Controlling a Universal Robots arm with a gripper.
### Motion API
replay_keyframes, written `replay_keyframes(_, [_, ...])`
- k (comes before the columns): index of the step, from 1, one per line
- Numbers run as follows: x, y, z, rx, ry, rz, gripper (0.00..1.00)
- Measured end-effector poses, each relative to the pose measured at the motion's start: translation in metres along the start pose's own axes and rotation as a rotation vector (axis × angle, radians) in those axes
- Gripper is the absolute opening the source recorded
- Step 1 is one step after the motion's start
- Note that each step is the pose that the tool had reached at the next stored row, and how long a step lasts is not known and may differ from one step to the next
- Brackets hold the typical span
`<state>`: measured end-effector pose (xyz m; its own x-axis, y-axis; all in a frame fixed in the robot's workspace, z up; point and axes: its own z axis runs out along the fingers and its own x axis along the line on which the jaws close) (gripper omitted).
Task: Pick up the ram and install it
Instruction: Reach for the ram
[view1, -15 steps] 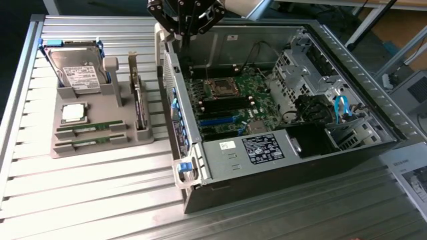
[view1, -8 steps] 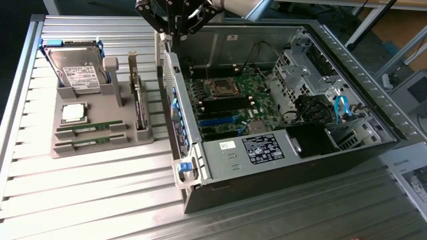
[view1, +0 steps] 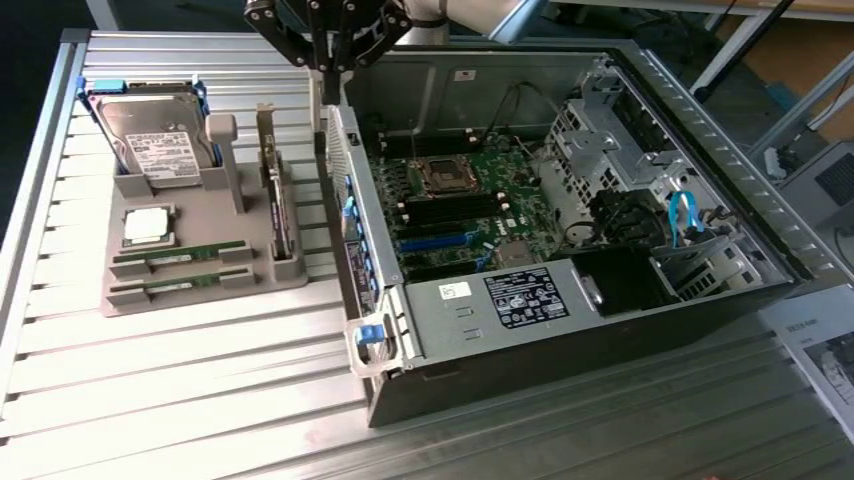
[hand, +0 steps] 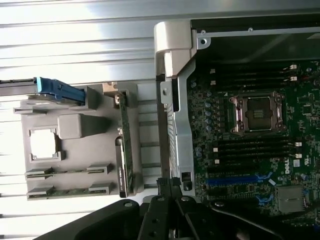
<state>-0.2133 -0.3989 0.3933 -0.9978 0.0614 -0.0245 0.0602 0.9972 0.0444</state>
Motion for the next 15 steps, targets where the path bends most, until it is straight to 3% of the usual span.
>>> replay_keyframes(15, [0.026,-0.0016,-0.0007,-0.0002,0.0003,-0.008,0.10])
